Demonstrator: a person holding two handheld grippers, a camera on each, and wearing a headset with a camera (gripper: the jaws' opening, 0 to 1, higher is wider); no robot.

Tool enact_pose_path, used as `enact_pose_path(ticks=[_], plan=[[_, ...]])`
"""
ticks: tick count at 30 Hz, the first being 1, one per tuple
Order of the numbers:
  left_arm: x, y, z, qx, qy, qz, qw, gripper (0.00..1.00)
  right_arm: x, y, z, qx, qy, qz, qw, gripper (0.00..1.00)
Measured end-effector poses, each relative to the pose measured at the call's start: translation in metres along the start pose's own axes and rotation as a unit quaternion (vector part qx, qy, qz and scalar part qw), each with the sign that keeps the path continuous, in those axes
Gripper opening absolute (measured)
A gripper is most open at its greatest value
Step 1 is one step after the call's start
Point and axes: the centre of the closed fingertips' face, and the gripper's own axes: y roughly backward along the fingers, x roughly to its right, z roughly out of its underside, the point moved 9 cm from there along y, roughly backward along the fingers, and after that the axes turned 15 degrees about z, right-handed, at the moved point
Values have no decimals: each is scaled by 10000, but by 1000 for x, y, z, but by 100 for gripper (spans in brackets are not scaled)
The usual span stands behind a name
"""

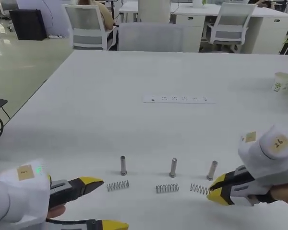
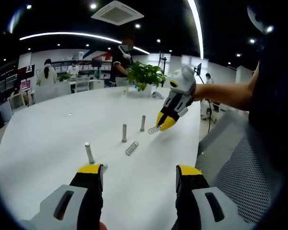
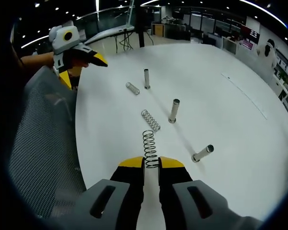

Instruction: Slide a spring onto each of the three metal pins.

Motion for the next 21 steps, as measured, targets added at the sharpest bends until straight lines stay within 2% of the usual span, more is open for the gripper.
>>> enact_pose_path(ticks=[8,13,16,21], plan=[[-8,-12,-16,-85,-265,287,9992,55,-12,1,-35,271,234,-252,9990,8],[-15,-19,-23,-127,-395,413,9983,53,-18,-4,-47,274,429,-390,9979,8],[-22,-24,-28,-62,-402,512,9979,50,-24,-7,-57,278,597,-488,9966,8],[-29,-34,-27,-109,-363,671,9970,47,-28,-12,-65,252,760,-611,9949,8]])
